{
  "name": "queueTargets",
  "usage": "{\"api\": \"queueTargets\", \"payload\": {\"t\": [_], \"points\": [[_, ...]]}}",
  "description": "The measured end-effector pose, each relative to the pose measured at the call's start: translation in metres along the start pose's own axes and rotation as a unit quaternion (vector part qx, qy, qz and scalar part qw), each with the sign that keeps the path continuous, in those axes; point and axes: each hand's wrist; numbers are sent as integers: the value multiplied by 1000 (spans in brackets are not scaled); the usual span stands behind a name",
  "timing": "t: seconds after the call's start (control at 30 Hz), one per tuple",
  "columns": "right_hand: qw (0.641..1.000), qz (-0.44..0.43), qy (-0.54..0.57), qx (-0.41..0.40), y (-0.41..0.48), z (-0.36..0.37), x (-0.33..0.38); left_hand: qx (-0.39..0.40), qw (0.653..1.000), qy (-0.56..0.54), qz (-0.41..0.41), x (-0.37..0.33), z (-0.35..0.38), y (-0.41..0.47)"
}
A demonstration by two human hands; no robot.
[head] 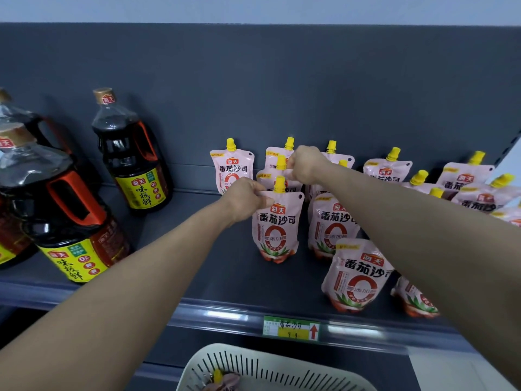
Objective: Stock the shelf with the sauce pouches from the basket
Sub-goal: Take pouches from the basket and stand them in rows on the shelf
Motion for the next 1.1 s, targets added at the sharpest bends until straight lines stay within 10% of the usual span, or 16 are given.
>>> {"api": "queueTargets", "payload": {"t": [1.1], "points": [[1000,9,13,14,3,7,3,-22,984,-175,28,-2,-19,-6]]}}
Point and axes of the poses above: each hand's wrist, its own y-axis towards the middle knuckle, its own z-axis out of the palm, x = y × z, and after that the axes turned 4 degrees about z, right-handed
